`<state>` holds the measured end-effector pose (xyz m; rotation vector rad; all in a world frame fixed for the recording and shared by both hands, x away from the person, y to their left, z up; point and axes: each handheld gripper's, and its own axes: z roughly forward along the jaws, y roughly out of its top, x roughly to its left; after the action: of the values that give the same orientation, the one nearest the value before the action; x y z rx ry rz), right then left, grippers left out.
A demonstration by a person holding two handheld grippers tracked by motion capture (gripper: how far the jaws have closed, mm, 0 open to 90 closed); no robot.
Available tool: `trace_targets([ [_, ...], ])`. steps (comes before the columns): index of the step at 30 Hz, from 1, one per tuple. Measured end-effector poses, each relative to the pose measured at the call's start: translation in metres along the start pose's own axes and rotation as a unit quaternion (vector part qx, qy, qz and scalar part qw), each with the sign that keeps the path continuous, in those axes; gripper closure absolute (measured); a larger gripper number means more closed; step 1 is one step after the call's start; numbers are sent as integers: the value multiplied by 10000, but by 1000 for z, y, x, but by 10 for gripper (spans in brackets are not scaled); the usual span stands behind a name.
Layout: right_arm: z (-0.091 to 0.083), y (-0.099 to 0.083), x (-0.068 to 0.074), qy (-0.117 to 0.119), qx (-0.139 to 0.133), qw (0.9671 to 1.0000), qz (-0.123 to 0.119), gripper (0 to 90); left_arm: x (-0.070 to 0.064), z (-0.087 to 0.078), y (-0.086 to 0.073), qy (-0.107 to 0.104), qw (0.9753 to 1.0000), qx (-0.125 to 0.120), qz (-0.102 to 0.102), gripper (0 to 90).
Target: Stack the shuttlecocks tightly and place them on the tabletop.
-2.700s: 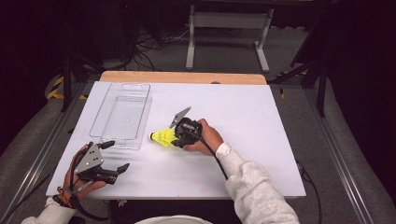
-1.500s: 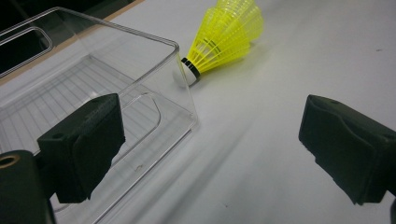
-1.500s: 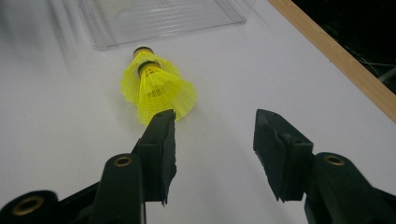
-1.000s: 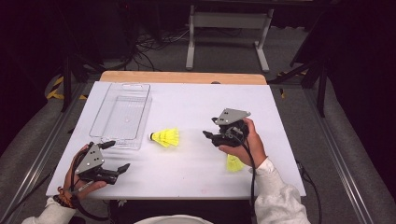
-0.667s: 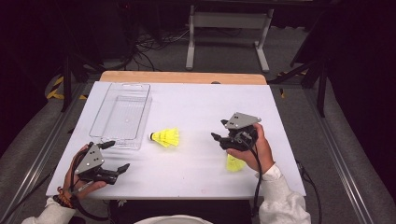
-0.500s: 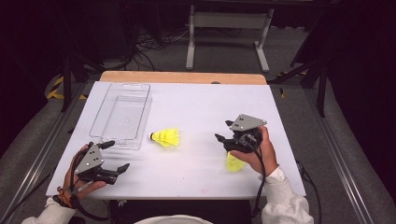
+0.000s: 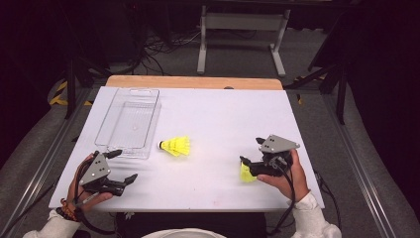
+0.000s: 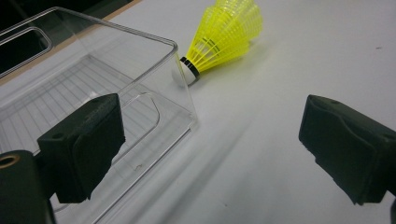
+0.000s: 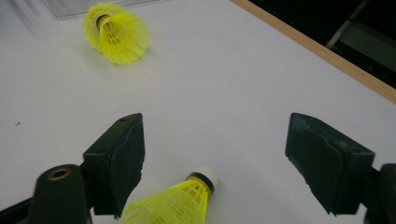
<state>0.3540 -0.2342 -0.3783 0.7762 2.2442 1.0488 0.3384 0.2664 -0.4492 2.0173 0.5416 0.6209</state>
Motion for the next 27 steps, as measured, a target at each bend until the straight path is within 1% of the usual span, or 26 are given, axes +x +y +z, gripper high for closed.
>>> trace_targets([
  [3,-3,-9,3,38,16,10000,27,170,0,0,0,1,10000,13,6,77],
  [6,-7,-18,5,-16,-31,9999,136,151,0,0,0,6,10000,8,-1,76],
  [8,-9,-23,6,-89,-58,9998,164,156,0,0,0,18,10000,4,-14,76],
  [11,-15,-32,9,-72,-118,9997,224,194,0,-1,0,29,10000,-9,-13,74],
  [14,-16,-43,12,-77,-28,9997,222,261,0,-1,0,21,10000,-15,-4,73],
  [16,-16,-50,13,-174,-69,9995,246,315,0,-1,0,3,10000,-33,-11,70],
  [17,-15,-52,14,-159,-37,9996,225,338,0,-1,0,-18,10000,-49,-8,67],
  [19,-12,-57,16,-170,77,9997,143,388,0,-1,0,-49,10000,-52,41,55],
  [20,-9,-59,17,-174,137,9997,105,408,0,-1,0,-27,10000,-54,48,50],
  [21,-7,-61,18,-135,204,9997,95,428,0,-2,0,-24,10000,-58,44,51],
  [23,-4,-63,17,-211,272,9994,28,526,0,-2,0,-48,9999,-78,58,47],
  [24,-3,-64,17,-205,287,9994,11,551,0,-2,0,-37,9999,-80,66,47],
  [26,-1,-66,16,-149,280,9995,26,647,0,-2,0,-68,9999,-84,68,44],
  [27,0,-67,16,-121,305,9995,28,661,0,-2,0,-62,9999,-79,70,43],
])
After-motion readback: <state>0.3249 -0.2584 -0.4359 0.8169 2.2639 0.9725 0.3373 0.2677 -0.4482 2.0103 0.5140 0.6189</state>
